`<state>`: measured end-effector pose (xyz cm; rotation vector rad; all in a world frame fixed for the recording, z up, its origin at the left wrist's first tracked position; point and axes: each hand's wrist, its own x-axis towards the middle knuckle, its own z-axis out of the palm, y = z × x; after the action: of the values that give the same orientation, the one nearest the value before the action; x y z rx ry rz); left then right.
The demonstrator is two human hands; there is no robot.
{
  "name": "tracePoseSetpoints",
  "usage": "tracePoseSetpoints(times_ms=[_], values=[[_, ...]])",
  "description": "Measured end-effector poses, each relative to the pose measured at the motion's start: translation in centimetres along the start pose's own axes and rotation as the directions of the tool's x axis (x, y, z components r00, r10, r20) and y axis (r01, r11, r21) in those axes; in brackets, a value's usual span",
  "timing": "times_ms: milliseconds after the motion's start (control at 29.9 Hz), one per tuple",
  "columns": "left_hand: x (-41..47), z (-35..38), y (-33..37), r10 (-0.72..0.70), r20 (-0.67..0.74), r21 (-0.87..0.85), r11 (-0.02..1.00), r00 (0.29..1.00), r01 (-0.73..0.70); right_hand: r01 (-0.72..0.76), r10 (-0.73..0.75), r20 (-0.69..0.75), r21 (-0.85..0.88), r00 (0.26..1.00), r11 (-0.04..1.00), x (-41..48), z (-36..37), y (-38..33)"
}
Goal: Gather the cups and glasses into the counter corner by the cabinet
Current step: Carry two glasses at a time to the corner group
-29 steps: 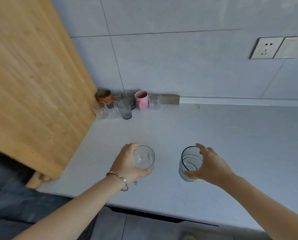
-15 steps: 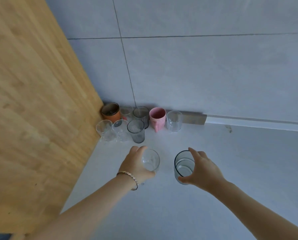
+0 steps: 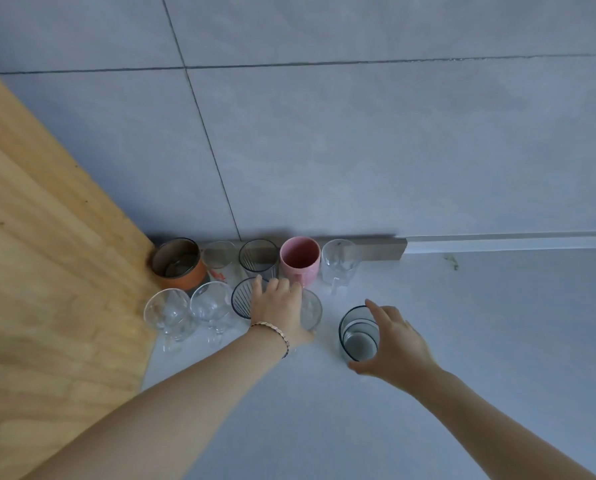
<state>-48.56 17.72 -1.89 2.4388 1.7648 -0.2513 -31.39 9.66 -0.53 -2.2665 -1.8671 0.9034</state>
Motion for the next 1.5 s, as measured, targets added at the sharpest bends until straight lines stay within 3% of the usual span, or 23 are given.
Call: tracePoseSetpoints(times_ms=[401,501,601,768,802,902,1036,1136,1336,1503], values=[[0.4,2.1,-1.3,0.094,-0.033,-0.069,0.993,0.995,-0.096,-0.094,0.104,-0.069,0.135,0.992,0.986,3.8,1.2,-2.8],[-0.1,2.1,-1.2,0.089,-0.017,-0.06,0.994,0.996,-0.09,-0.17,0.177,-0.013,0.223,0.984,0.96,3.1,1.6,-1.9],[-1.1,1.8,-0.8,0.108,0.011,-0.056,0.993,0.994,-0.108,-0.263,0.251,0.087,0.158,0.964,0.952,1.4,1.4,0.0],[-3.9,0.3,1.6,0.349,-0.118,-0.011,0.936,0.93,-0.353,-0.327,0.317,0.181,0.027,0.931,0.945,-3.1,0.1,4.4],[-4.7,-0.4,2.7,0.39,-0.062,-0.077,0.916,0.919,-0.394,-0.344,0.334,0.182,0.023,0.925,0.939,-4.1,-0.2,5.6],[-6.3,-1.3,7.6,0.451,0.064,-0.198,0.88,0.89,-0.432,-0.406,0.394,0.171,0.038,0.903,0.913,-7.7,-1.1,10.0],[-7.4,-1.6,15.9,0.501,0.24,-0.18,0.865,0.832,-0.469,-0.499,0.483,0.17,0.072,0.859,0.863,-13.8,-2.5,17.1],[-8.3,-0.8,24.2,0.53,0.336,-0.262,0.847,0.779,-0.463,-0.569,0.555,0.137,0.11,0.821,0.815,-19.9,-3.9,23.4],[-14.2,-0.3,43.2,0.613,0.35,-0.342,0.788,0.709,-0.512,-0.675,0.669,0.091,0.131,0.738,0.726,-35.0,-6.9,37.3],[-20.2,-0.6,57.1,0.7,0.313,-0.311,0.714,0.642,-0.627,-0.746,0.744,0.053,0.073,0.666,0.662,-46.9,-9.4,47.2]])
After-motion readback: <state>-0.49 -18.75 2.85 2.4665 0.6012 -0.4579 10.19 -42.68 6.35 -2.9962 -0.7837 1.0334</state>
